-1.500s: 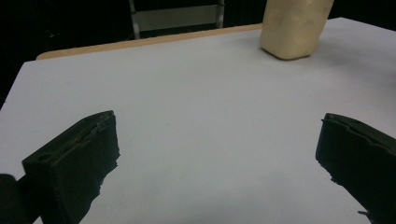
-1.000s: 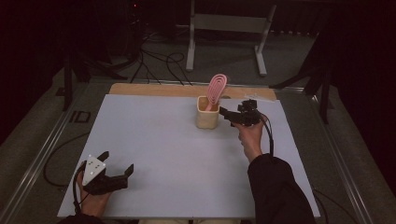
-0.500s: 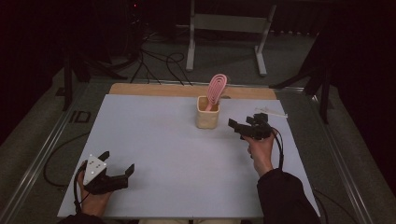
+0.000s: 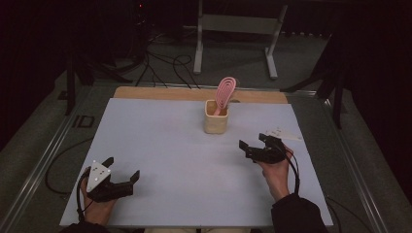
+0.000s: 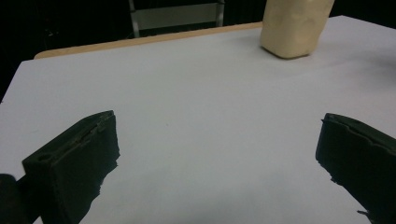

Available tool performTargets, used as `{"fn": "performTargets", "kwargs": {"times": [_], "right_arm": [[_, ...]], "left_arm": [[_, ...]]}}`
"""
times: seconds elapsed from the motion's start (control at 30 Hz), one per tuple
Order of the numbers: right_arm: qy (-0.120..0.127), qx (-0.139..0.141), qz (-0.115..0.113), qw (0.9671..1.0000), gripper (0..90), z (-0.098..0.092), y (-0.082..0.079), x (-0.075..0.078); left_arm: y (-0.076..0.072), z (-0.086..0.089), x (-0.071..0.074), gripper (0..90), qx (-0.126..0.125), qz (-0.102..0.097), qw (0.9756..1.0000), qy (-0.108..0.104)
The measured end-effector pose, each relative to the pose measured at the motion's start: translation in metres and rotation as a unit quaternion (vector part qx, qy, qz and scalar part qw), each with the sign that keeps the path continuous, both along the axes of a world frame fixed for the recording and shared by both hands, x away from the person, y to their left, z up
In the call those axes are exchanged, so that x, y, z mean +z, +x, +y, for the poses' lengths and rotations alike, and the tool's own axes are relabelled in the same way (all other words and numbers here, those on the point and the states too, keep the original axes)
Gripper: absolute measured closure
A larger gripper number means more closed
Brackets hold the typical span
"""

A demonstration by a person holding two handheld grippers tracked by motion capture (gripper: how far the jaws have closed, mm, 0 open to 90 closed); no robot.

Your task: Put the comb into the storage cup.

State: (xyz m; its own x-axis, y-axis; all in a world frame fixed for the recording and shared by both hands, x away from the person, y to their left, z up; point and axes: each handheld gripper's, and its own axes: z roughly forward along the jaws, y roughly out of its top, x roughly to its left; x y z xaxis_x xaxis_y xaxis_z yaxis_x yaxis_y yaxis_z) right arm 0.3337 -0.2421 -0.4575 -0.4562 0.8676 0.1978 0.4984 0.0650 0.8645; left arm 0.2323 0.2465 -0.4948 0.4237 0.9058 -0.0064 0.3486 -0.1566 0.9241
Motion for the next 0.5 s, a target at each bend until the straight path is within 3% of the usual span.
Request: {"fn": "performTargets", "kwargs": {"times": [0.13, 0.5], "right_arm": [[-0.022, 0.011, -0.008, 0.9997, 8.5, 0.002, -0.013, -0.002], [-0.010, 0.030, -0.023, 0.9992, 8.5, -0.005, -0.041, -0.016]], "left_arm": [[0.000, 0.000, 0.000, 0.2, 0.002, -0.001, 1.0000, -0.001], [-0.001, 0.002, 0.003, 0.2, 0.004, -0.009, 1.0000, 0.002]]}}
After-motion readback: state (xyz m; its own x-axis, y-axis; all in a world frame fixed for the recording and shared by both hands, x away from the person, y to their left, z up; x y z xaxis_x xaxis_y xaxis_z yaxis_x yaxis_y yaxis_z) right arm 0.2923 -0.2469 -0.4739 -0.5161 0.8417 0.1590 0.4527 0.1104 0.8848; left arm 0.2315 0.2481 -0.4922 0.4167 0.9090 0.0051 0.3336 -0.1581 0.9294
